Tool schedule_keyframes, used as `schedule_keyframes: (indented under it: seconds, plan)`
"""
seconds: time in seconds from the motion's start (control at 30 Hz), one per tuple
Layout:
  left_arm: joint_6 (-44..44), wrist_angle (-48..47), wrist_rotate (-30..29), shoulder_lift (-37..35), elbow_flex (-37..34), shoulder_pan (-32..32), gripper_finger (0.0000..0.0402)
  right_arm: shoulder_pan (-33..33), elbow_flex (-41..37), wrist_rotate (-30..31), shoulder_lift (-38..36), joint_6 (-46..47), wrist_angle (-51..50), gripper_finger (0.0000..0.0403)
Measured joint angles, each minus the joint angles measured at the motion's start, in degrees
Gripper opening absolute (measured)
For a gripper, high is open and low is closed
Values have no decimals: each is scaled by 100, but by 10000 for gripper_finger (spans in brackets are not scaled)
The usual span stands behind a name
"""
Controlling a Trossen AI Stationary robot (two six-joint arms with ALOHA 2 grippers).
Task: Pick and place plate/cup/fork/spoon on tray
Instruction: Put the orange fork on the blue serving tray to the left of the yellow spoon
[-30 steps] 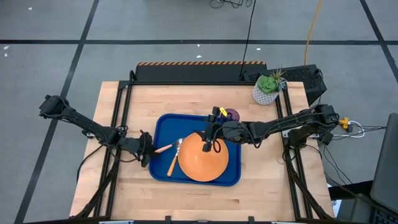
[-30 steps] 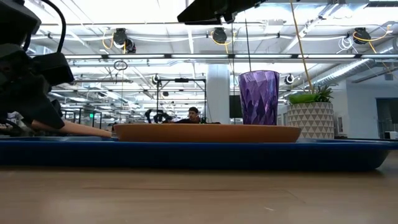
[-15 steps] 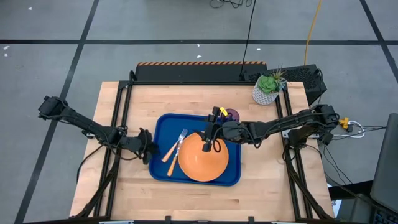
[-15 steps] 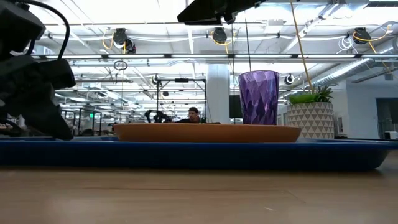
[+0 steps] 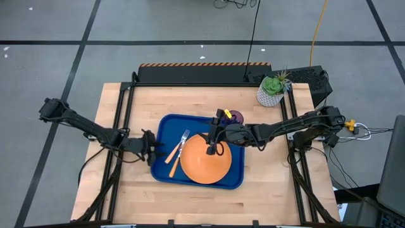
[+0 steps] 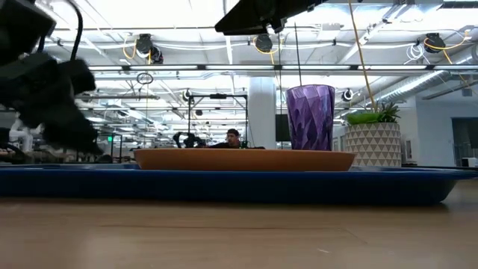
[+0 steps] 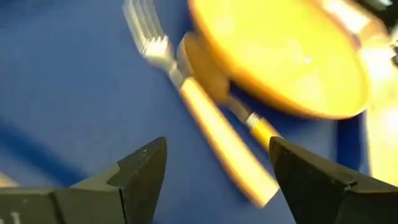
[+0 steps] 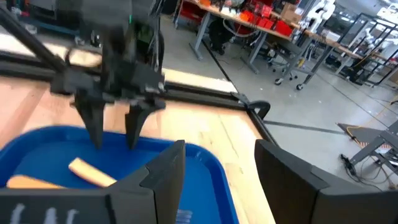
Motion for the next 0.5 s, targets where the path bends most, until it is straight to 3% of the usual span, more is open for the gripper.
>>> schedule_keyframes:
  seconds: [0.2,0.33,0.5]
  plan:
    - [1792,-569,-493,4,839,0,260,15,0,-165,0,-380,-493,185]
    - [2748,-1395,-1401,4,1515,0,237,-111,130,-321,0,-489,-811,185]
    - [3166,-1693,-2583,0,1934,2,214,-545,1097,-614,277,-43,-2408,185]
